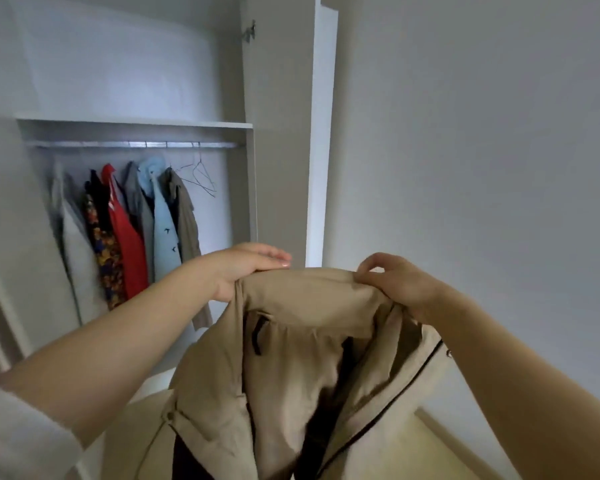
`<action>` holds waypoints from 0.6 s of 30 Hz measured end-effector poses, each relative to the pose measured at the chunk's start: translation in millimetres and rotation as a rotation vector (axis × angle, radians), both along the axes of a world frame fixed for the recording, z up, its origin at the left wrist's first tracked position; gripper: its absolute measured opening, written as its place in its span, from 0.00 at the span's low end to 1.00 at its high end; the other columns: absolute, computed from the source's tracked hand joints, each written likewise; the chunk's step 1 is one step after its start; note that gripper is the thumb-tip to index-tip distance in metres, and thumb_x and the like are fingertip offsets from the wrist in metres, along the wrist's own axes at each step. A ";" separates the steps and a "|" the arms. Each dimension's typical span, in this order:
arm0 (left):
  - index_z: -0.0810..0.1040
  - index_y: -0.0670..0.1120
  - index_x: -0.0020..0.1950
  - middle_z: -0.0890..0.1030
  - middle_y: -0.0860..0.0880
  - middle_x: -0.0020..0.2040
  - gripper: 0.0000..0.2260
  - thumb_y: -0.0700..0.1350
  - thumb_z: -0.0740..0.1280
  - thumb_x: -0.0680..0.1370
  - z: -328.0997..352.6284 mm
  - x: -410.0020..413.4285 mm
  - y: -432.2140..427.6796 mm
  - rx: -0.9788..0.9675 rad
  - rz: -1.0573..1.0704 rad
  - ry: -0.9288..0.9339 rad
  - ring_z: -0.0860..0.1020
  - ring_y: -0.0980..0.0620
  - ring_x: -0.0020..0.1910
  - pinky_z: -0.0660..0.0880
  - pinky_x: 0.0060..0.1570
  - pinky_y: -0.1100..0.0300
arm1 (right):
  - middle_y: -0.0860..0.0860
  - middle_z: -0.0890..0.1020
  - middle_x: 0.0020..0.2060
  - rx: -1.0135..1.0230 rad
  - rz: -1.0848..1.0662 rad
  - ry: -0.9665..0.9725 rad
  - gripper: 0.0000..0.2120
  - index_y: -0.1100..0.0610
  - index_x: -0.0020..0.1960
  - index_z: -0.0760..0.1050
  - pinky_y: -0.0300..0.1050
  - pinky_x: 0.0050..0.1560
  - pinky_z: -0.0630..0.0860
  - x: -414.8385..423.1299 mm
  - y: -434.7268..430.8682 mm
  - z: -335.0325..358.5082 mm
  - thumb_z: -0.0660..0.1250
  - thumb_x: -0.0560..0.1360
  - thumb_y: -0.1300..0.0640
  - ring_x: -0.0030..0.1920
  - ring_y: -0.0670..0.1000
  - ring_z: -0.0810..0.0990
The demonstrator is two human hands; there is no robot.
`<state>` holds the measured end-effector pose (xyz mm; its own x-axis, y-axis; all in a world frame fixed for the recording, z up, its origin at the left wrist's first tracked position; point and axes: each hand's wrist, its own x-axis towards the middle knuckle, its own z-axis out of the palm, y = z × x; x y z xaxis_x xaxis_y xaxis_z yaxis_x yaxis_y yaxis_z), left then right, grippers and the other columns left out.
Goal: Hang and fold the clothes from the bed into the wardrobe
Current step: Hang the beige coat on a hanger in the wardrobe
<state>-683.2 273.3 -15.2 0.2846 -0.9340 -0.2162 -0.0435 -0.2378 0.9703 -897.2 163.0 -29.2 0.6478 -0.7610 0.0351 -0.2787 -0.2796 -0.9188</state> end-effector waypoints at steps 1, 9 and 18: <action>0.78 0.46 0.49 0.83 0.48 0.32 0.04 0.40 0.67 0.76 -0.7 7.2 -1.2 -0.016 0.047 0.089 0.81 0.54 0.29 0.78 0.28 0.62 | 0.50 0.77 0.33 -0.111 -0.108 0.071 0.07 0.54 0.39 0.72 0.33 0.29 0.70 14.3 -2.7 -5.4 0.67 0.75 0.58 0.31 0.46 0.74; 0.74 0.37 0.42 0.77 0.41 0.37 0.11 0.45 0.68 0.76 -1.9 52.3 -20.8 0.101 0.371 0.338 0.76 0.45 0.36 0.75 0.39 0.51 | 0.47 0.80 0.38 -0.064 0.055 -0.084 0.10 0.55 0.44 0.77 0.39 0.45 0.72 140.7 34.6 -51.4 0.59 0.78 0.53 0.43 0.48 0.77; 0.80 0.46 0.44 0.80 0.45 0.45 0.02 0.40 0.71 0.73 -29.5 162.1 -9.5 -0.232 0.468 0.083 0.79 0.51 0.41 0.78 0.43 0.59 | 0.60 0.82 0.43 0.016 0.147 -0.083 0.18 0.64 0.48 0.77 0.44 0.47 0.78 253.1 17.5 -62.9 0.57 0.80 0.51 0.43 0.55 0.81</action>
<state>-521.1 263.8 -44.7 0.6736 -0.7368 -0.0586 0.0951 0.0078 0.9954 -644.1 180.5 -92.1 0.7477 -0.6590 0.0815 -0.1591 -0.2968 -0.9416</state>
